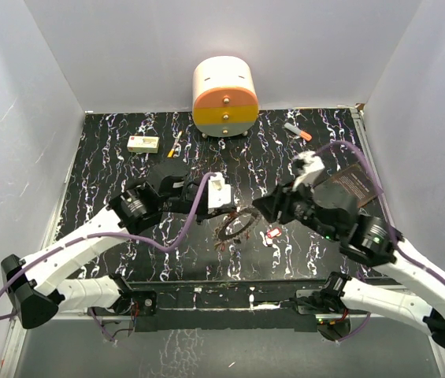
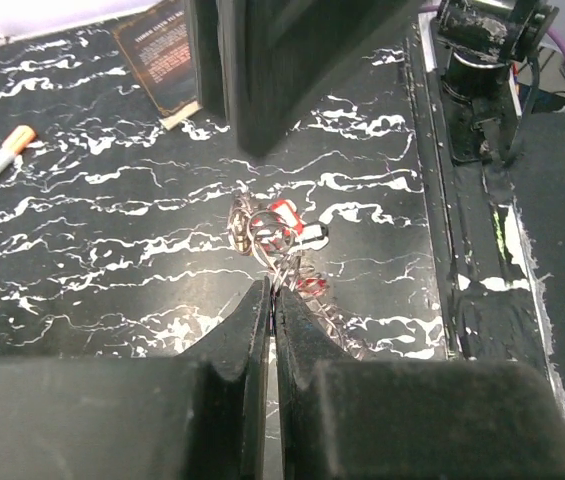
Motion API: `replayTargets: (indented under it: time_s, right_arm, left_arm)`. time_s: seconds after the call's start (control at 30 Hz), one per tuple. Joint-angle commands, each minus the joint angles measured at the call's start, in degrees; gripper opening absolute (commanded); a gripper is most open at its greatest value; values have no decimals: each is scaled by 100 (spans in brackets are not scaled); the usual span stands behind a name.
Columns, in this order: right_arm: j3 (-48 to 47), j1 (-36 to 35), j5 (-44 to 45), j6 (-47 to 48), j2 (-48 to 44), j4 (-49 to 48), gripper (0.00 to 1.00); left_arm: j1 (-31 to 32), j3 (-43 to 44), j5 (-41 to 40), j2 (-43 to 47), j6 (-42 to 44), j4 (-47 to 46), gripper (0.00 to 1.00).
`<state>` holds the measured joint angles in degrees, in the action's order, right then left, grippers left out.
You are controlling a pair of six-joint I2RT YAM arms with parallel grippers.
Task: Put the keys on the keyring
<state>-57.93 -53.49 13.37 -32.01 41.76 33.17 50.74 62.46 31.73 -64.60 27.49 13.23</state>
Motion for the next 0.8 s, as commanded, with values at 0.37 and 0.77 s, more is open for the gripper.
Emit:
replayTargets:
  time_s: [0.37,0.77]
  right_arm:
    - [-1133,2,-2213,2270,922,625,31]
    - [-1171,-1,-2532,2251,1362,354,32]
  left_arm:
    - [-17,1680,286,-638,1893,2277,0]
    - [-9,2418,638,-967,2743,3138,0]
